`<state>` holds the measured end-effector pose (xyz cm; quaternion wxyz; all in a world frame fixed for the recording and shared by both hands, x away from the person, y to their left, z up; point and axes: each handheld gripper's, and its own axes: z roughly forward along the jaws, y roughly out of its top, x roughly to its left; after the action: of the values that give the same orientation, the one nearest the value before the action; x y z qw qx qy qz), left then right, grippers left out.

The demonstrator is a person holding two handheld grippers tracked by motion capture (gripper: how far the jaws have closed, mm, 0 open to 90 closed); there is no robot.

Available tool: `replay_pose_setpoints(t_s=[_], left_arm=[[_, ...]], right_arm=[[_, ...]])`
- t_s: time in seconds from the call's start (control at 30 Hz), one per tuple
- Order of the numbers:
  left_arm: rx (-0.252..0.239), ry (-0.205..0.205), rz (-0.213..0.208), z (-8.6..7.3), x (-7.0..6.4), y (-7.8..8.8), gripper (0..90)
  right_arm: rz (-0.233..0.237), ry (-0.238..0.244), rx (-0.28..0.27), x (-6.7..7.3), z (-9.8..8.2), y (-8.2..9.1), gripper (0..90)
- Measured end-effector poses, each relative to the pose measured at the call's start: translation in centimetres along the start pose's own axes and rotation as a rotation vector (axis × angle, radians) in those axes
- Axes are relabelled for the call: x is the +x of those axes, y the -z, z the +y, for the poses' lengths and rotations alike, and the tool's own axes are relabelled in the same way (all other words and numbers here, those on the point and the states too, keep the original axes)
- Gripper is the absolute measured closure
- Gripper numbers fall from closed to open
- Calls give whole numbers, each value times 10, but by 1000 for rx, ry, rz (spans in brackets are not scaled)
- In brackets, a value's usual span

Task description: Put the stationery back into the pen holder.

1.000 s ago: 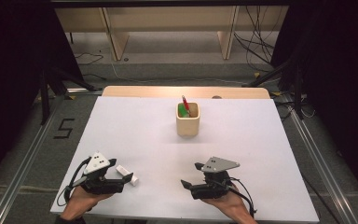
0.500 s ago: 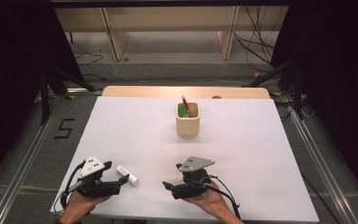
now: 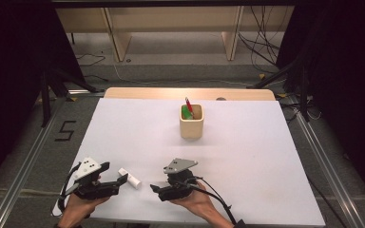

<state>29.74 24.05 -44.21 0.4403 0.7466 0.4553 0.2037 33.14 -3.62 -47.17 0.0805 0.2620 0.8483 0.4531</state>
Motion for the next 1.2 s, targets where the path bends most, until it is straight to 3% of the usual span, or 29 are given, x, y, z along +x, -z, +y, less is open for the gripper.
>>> replay_pose_setpoints(t_s=[0.53, 0.8, 1.2], left_arm=[[4, 18, 30, 0, 5, 2, 174], [4, 28, 37, 0, 8, 2, 175], [5, 28, 42, 0, 8, 2, 174]], right_arm=[[43, 25, 51, 17, 13, -34, 316], [42, 49, 73, 23, 17, -51, 360], [35, 71, 93, 25, 15, -62, 469]])
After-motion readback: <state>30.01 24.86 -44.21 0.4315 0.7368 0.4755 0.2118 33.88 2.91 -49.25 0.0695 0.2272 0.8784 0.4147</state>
